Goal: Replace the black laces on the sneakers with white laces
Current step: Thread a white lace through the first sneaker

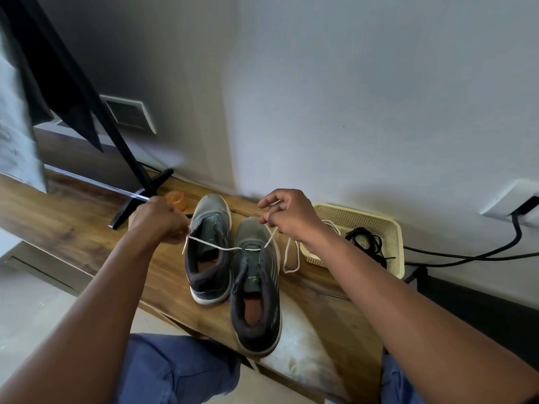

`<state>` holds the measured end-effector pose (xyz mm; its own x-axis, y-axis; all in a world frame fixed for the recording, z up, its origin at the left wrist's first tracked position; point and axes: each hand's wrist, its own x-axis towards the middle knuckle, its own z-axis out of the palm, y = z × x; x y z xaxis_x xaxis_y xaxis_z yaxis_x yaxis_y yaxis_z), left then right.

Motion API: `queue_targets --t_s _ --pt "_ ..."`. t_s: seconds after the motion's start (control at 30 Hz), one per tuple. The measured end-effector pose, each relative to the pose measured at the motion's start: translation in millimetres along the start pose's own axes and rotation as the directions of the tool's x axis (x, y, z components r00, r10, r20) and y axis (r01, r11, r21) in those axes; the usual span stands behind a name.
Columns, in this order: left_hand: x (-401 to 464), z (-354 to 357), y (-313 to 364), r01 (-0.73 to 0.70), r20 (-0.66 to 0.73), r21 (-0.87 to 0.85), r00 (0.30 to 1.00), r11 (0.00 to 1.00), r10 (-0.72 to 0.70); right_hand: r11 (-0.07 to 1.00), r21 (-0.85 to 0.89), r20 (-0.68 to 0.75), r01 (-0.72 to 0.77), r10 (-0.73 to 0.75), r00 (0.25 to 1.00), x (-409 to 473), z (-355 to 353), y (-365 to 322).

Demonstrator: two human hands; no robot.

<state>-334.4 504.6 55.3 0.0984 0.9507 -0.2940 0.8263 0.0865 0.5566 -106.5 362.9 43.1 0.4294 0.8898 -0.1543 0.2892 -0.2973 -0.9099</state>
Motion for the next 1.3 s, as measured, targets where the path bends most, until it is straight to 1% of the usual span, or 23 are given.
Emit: queue_targets --t_s 0.03,0.07,0.1,0.17,0.23,0.33,0.4,0.5,0.6,0.7,0.77,0.8,0.83,0.87,0.9,0.97,1.03,1.07,1.17,1.3 --pt "-3 -1 3 -0.039 -0.061 0.010 0.997 0.999 0.039 0.998 0.060 -0.007 -0.015 0.016 1.000 0 1 -1" --pt "-6 0 6 -0.076 -0.103 -0.018 0.992 0.997 0.074 0.991 0.128 -0.010 -0.031 0.032 0.999 0 2 -3" --pt "-10 2 10 -0.111 -0.108 -0.107 0.989 0.988 0.099 0.980 0.192 -0.012 -0.044 0.047 0.999 0 3 -4" --pt "-18 11 20 -0.154 -0.054 -0.355 0.988 0.922 0.145 0.954 0.291 -0.010 -0.066 0.073 0.997 0 6 -7" --pt "-27 23 32 -0.176 -0.003 -0.538 0.978 0.824 0.207 0.922 0.374 0.007 -0.099 0.104 0.995 1 7 -9" --pt "-39 39 50 -0.199 0.027 -0.666 0.957 0.719 0.290 0.843 0.517 0.055 -0.151 0.144 0.988 2 6 -12" --pt "-44 47 59 -0.238 0.002 -0.683 0.945 0.691 0.327 0.750 0.637 0.092 -0.180 0.158 0.983 2 1 -15" --pt "-49 59 68 -0.309 -0.026 -0.632 0.925 0.710 0.379 0.603 0.770 0.152 -0.209 0.144 0.978 3 -10 -17" --pt "-53 66 76 -0.331 -0.030 -0.583 0.921 0.742 0.388 0.555 0.810 0.164 -0.188 0.092 0.982 4 -20 -18" --pt "-56 69 80 -0.354 0.014 -0.482 0.911 0.801 0.412 0.521 0.845 0.105 -0.121 0.060 0.993 6 -26 -20" --pt "-57 72 81 -0.369 0.037 -0.412 0.907 0.833 0.420 0.547 0.835 0.058 -0.069 0.036 0.998 7 -30 -18" --pt "-58 73 82 -0.379 0.005 -0.387 0.911 0.841 0.412 0.590 0.806 0.040 -0.040 0.014 0.999 6 -32 -16" --pt "-59 74 85 -0.378 -0.048 -0.395 0.919 0.837 0.392 0.661 0.750 0.021 -0.005 -0.016 1.000 5 -33 -15" --pt "-59 73 89 -0.358 -0.092 -0.461 0.929 0.812 0.358 0.745 0.667 0.003 0.038 -0.054 0.999 4 -33 -14" --pt "-59 72 92 -0.315 -0.092 -0.564 0.942 0.763 0.322 0.815 0.573 -0.008 0.084 -0.098 0.995 2 -32 -13" --pt "-59 69 97 -0.197 0.017 -0.723 0.953 0.663 0.303 0.889 0.433 0.002 0.150 -0.168 0.986 -2 -25 -10" --pt "-61 68 98 -0.135 0.120 -0.770 0.929 0.624 0.349 0.912 0.371 0.024 0.173 -0.195 0.980 -4 -19 -7" --pt "-62 70 98 -0.128 0.138 -0.781 0.919 0.612 0.369 0.918 0.353 0.028 0.178 -0.201 0.979 -5 -18 -5" --pt "-62 72 99 -0.104 0.145 -0.811 0.918 0.576 0.370 0.922 0.337 0.010 0.190 -0.206 0.979 -4 -21 -5" --pt "-56 69 97 -0.012 0.200 -0.863 0.910 0.505 0.364 0.910 0.380 -0.001 0.167 -0.180 0.984 -5 -22 -8"
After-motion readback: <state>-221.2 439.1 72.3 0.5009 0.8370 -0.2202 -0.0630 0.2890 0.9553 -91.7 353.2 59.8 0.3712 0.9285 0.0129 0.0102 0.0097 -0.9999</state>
